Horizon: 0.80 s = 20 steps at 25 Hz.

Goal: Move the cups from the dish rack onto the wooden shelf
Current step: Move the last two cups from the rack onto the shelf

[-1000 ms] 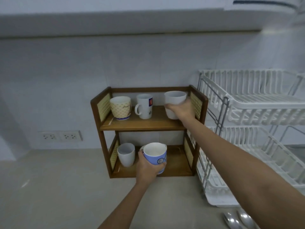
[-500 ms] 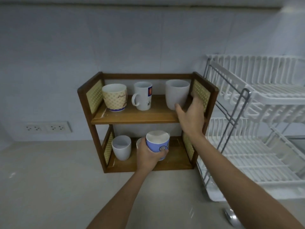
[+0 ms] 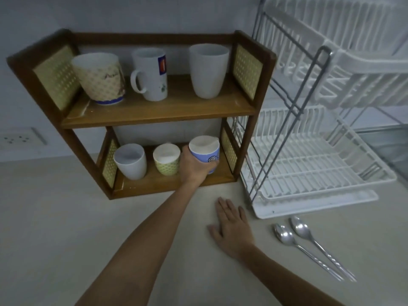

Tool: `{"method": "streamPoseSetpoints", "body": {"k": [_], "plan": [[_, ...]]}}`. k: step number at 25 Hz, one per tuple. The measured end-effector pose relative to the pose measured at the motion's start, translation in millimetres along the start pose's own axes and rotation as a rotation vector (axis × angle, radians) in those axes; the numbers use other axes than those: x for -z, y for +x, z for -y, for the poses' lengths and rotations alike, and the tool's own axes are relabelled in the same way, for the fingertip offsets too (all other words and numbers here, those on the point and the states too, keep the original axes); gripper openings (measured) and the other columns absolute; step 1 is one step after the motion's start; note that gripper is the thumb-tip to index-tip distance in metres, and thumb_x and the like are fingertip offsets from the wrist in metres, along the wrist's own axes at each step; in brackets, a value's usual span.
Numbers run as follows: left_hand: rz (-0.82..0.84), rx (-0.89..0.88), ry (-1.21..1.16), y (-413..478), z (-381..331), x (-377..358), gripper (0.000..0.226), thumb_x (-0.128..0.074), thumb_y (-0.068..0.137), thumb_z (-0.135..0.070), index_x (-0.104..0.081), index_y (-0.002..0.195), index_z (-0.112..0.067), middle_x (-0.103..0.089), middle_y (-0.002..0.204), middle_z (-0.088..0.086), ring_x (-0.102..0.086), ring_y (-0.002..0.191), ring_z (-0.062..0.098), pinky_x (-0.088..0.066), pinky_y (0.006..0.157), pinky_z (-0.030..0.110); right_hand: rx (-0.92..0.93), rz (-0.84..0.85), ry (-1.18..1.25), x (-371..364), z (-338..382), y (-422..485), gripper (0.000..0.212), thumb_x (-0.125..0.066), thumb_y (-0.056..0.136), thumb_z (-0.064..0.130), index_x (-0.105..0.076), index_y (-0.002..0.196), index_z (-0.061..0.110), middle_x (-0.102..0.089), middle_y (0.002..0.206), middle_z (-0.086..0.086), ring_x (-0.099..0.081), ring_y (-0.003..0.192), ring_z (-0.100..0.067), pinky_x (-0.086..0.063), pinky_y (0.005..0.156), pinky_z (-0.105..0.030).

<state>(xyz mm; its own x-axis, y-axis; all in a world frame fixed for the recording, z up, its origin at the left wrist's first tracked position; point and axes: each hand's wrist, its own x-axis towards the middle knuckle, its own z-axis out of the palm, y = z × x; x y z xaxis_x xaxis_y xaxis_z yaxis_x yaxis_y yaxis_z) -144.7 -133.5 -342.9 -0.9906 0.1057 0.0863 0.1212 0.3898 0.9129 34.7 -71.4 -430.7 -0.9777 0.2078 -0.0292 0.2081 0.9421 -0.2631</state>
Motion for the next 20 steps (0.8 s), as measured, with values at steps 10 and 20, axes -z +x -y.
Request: {"method": "streamPoseSetpoints", "body": {"k": [10,20], "plan": [[0.003,0.019,0.002,19.1,22.9,-44.4,0.089,-0.094,0.047,-0.026,-0.048,0.12,-0.007,-0.057,0.122,0.014,-0.054,0.115,0.028,-0.049,0.089,0.036,-0.007,-0.018,-0.025,-2.8,-1.5,3.9,0.08,-0.026,0.086,0.059,-0.007,0.152,0.018,-0.008,0.161,0.002,0.001,0.148,-0.018,0.013,0.113,-0.044],[0.24,0.016,0.196,21.4,22.3,-19.3,0.088,-0.085,0.065,-0.022,-0.038,0.136,0.0,-0.053,0.131,0.019,-0.051,0.12,0.032,-0.046,0.096,0.04,-0.013,-0.023,-0.03,-4.7,-3.3,4.1,0.081,-0.027,0.084,0.061,-0.009,0.152,0.019,-0.009,0.161,0.003,-0.002,0.148,-0.018,0.01,0.115,-0.04]]}}
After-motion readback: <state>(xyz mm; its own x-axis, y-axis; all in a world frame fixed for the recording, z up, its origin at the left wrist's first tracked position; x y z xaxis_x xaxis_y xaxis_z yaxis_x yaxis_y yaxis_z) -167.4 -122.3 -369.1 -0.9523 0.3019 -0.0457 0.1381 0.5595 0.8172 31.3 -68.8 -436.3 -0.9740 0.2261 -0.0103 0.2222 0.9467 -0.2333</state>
